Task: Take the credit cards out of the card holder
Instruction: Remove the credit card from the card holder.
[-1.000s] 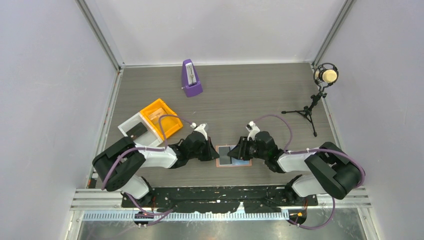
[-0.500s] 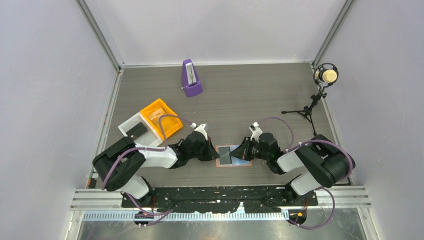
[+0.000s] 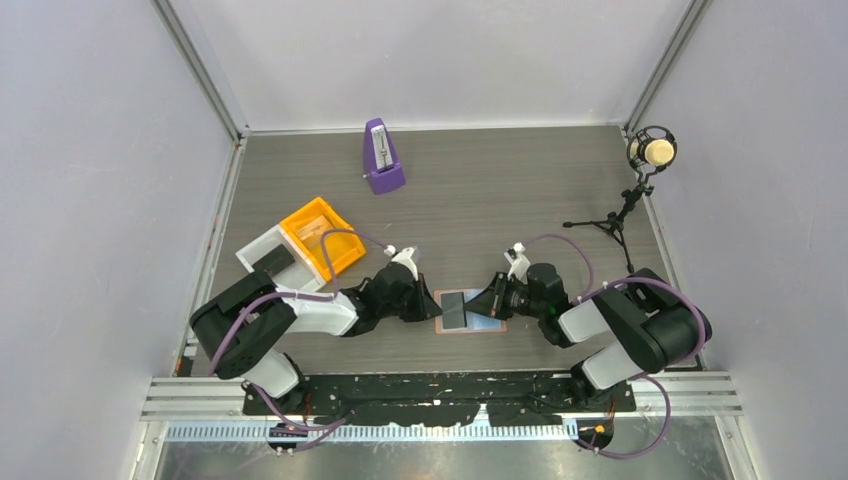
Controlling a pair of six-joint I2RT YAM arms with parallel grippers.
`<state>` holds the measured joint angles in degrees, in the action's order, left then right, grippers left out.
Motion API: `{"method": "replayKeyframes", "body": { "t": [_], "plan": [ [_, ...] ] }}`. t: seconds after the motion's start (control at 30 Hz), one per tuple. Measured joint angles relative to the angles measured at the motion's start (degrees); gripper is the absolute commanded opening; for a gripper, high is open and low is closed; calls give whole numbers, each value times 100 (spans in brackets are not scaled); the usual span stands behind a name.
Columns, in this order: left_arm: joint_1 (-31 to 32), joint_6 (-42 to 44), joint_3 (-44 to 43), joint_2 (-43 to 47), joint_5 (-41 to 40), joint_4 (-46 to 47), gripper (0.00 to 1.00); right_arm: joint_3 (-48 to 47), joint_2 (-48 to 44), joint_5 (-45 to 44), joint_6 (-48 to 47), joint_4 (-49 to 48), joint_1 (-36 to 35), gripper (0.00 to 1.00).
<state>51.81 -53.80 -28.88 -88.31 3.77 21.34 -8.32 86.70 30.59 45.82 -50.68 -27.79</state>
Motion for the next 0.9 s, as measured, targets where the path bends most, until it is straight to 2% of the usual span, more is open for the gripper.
{"method": "replayKeyframes", "body": {
  "t": [0.33, 0.6, 0.73, 0.9],
  "plan": [
    [9, -2, -17, -33, 0, 26, 0, -2, -442, 155, -153, 636, 181, 5],
    [20, 2, -52, -17, -11, -50, 0, -44, -1368, 103, -566, 1720, 323, 5],
    [20, 7, -57, 7, -7, -83, 7, -197, -2013, -46, -857, 2546, 330, 5],
    [26, 74, -57, 192, 125, -354, 26, -560, -2736, -286, -1305, 3694, 348, 5]
  ]
}}
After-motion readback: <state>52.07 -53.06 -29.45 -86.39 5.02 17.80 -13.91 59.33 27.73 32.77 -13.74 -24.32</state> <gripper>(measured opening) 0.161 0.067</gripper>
